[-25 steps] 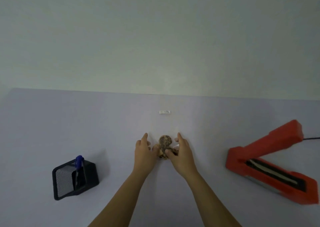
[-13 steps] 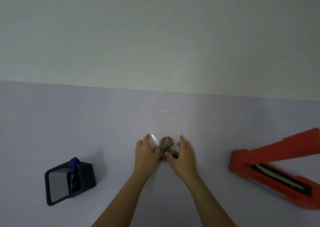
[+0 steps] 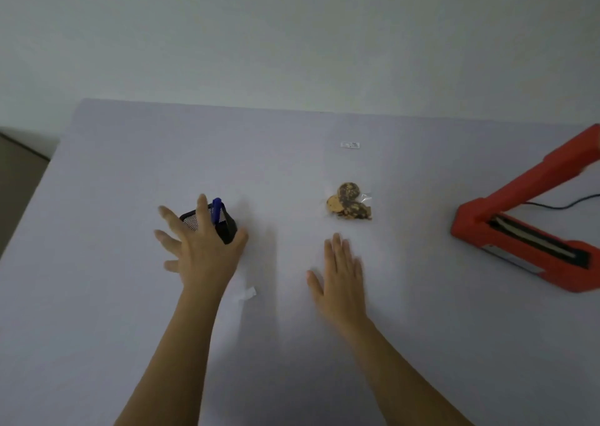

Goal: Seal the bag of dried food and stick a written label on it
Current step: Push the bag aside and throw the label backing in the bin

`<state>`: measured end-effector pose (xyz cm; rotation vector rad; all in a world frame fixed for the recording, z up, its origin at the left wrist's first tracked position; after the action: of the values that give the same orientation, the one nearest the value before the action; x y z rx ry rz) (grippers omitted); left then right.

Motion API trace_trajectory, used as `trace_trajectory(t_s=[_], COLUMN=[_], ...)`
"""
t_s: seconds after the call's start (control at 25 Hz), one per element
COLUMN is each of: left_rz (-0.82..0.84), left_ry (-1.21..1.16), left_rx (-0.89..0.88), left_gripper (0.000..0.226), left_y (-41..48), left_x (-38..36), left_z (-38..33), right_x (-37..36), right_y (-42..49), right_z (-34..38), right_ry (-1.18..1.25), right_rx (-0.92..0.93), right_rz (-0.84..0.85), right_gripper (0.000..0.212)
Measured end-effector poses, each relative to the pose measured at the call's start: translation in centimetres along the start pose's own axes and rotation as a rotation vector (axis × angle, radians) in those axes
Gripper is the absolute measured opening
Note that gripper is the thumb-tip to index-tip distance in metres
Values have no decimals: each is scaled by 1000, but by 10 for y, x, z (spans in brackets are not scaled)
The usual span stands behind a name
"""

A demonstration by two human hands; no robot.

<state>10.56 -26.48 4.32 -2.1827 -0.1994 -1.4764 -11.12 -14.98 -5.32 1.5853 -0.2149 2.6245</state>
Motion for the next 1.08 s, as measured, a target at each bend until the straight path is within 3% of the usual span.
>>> trace_trajectory(t_s=[0.04,0.12,0.28,0.52,0.76,0.96,1.08], left_rz=[94,182,122,203,215,178,202], left_ry=[-14,-79,-158,-164,-79,-169,-185], left_rx=[79,57,-55,-318,-440,-488,-468], left_gripper=[88,94,90,91,90,86,96], left_y=[7,18,26,44,97,120,119], left_x=[-9,-25,-29,-51,-82,-87,-85], left_z=[18,24,-1,-121,-242,-276,-272], right_x=[-16,-31,-32,-28,-30,-28,-28], right_y=[-7,-14,-15,-17,-14,-15,-14], right_z=[-1,-11,-12,-10,-16,-17,-16], right_ry=[-1,-32,-112,-135,-127,-154,-164], right_rx=[-25,-55,-75,-97,-122,-118,-110], right_rz=[50,63,49,20,1,-28,-29], right_gripper=[74,76,72,72,75,74,76])
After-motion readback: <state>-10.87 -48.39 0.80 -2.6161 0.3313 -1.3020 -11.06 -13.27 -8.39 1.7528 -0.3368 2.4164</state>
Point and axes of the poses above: each hand's wrist, its own y-axis towards the middle knuckle, its own x-axis out of the back of the hand, z = x × y, the point moved 10 cm from there along y, towards the middle knuckle, and after that the axes turned 12 degrees about x, right-handed, at the moved point
